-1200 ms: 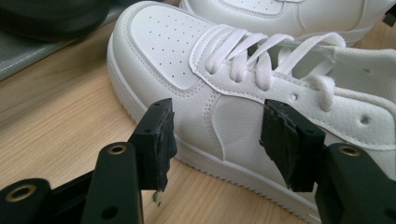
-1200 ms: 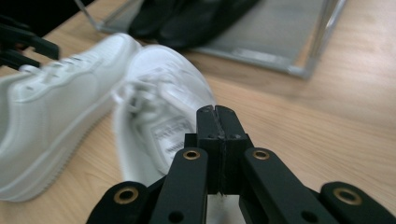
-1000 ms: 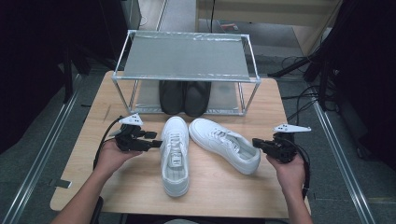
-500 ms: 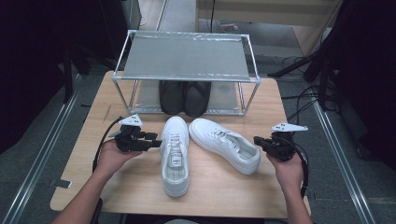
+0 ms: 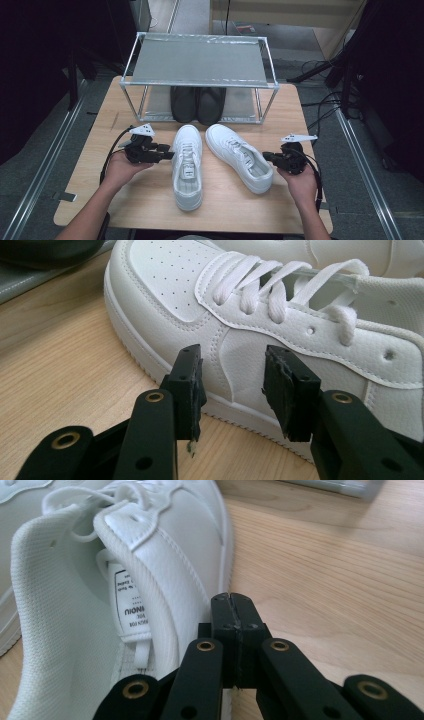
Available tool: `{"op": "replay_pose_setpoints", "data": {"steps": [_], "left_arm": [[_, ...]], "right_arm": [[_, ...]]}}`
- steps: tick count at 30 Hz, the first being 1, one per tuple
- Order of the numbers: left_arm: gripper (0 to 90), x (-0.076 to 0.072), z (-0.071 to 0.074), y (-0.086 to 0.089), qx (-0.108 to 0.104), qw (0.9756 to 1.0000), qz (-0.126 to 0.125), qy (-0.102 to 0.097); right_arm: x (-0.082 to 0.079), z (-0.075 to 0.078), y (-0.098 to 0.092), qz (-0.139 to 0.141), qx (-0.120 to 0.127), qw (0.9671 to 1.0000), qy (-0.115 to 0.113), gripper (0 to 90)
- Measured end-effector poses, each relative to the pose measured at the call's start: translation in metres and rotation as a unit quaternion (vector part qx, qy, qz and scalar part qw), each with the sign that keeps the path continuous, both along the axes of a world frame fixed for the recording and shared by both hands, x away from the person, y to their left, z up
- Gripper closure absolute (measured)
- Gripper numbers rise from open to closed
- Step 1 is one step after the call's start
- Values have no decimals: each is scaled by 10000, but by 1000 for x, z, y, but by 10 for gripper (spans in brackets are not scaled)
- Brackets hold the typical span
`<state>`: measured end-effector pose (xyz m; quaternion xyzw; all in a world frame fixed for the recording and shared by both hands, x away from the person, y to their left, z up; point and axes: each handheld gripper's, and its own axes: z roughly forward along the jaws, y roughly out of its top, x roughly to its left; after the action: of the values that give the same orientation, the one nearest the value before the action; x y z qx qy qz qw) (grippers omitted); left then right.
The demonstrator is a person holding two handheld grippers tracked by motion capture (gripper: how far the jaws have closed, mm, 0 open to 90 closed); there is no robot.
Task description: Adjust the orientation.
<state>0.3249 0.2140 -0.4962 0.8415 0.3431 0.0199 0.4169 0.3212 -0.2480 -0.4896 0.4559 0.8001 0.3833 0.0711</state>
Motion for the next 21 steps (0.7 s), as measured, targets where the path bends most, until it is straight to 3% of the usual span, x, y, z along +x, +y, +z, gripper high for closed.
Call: {"op": "replay_pose_setpoints", "data": {"steps": [7,12,15,21], "left_arm": [[609,1,-4,-1,162,9999,-30,49],[806,3,-10,-4,216,9985,-151,471],[837,4,-11,-3,164,9983,-137,535],[827,1,-13,-3,91,9988,-78,483]], "right_arm": [[-3,-1,17,199,-39,9998,-26,900],[2,-2,24,170,13,9999,-28,900],[5,-4,24,191,107,9998,30,900],[8,-5,29,242,36,9997,1,900]]}}
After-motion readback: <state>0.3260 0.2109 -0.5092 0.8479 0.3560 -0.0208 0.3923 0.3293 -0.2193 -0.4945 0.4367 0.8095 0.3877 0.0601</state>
